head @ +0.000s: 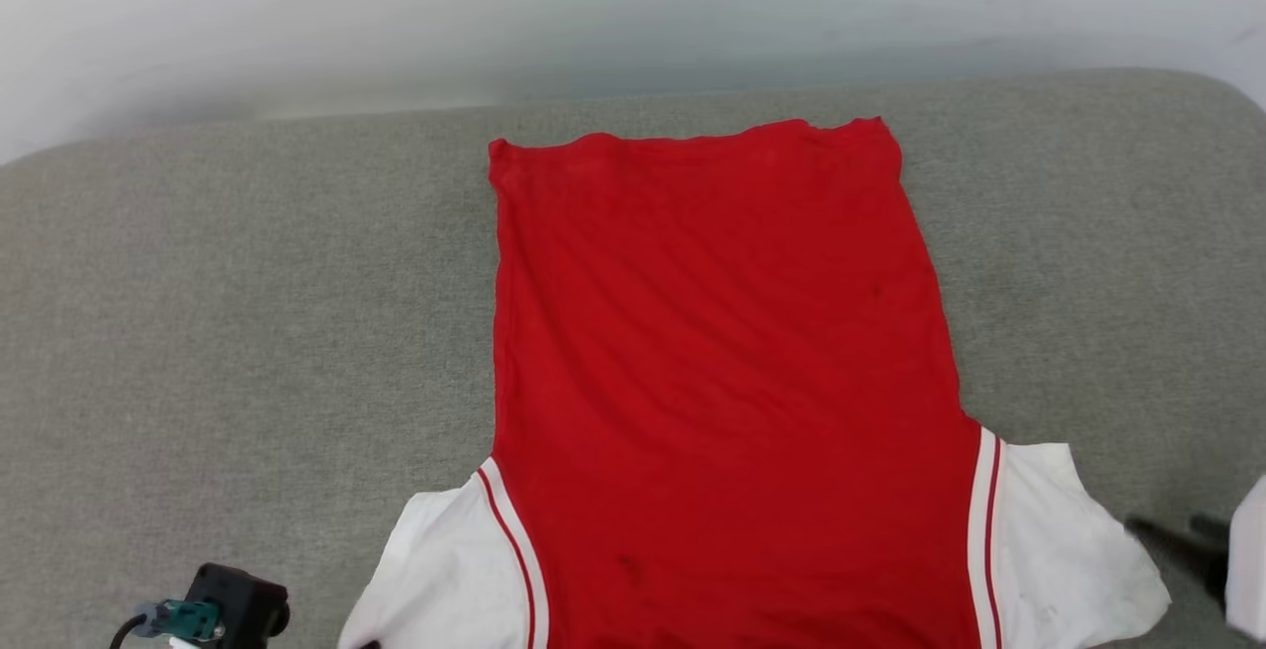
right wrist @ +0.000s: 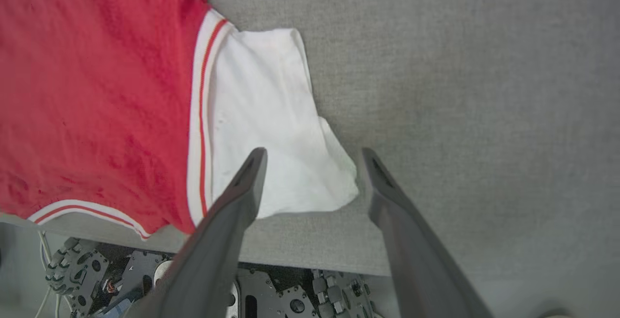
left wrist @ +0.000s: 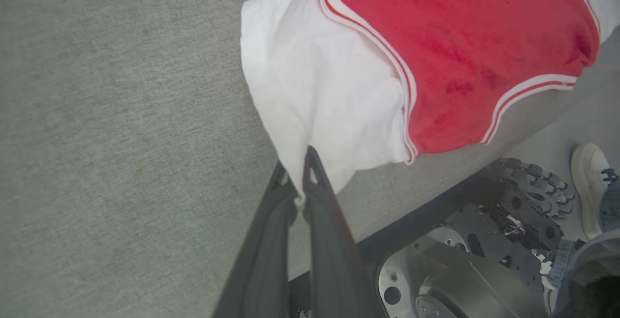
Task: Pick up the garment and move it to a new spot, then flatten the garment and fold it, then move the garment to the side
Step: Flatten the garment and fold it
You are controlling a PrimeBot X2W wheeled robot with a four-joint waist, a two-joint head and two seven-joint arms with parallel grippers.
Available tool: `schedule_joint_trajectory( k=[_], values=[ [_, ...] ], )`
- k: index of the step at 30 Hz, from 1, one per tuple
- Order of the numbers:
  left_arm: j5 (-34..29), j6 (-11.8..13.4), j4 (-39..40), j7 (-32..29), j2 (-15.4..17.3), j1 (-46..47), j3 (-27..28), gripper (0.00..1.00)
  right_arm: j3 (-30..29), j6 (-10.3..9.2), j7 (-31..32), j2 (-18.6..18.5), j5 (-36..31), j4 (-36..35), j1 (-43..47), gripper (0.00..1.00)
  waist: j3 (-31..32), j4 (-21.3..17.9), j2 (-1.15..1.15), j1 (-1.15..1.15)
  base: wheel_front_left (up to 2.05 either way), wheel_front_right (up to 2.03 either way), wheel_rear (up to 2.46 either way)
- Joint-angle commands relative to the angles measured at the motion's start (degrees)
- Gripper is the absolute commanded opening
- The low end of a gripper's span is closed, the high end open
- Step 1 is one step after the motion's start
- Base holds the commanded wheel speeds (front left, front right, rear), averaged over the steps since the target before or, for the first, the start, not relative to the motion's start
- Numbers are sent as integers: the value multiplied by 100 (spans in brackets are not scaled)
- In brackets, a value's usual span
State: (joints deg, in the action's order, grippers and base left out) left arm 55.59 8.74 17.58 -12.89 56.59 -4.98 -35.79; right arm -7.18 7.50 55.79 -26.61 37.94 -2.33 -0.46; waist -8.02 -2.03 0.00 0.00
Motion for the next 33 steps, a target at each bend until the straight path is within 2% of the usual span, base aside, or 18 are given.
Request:
schedule_joint_trajectory(
  k=[1,7,11,16,21,26,33],
  values=[
    [37,14,168,-42,-8,32,13,0,-82,-2,130,24,74,-178,-236,100,-85,73,0,0,0,0,0],
    [-24,208,860,-129,-57,138,30,0,-306,-2,682,235,56,-631,-1133,100,-499,321,0,0,0,0,0],
    [-188,293,1310,-270,-30,271,-16,0,-340,-2,1029,348,-136,-636,-1913,100,-918,559,0,0,0,0,0],
    [-404,338,1727,-338,-25,473,5,0,-255,-2,1338,214,-383,-464,-2694,100,-1402,863,0,0,0,0,0],
    [-792,258,2025,-452,-138,871,-97,0,-404,-2,1591,26,-778,-17,-3776,100,-2007,1318,0,0,0,0,0],
    [-1033,91,2103,-541,-429,1193,-313,0,-408,-2,1712,-246,-1258,525,-4716,100,-2473,1727,0,0,0,0,0],
    [-1223,-107,1960,-487,-790,1530,-489,0,-369,-2,1373,-383,-1780,1282,-5593,100,-2825,2133,0,0,0,0,0]
  ],
)
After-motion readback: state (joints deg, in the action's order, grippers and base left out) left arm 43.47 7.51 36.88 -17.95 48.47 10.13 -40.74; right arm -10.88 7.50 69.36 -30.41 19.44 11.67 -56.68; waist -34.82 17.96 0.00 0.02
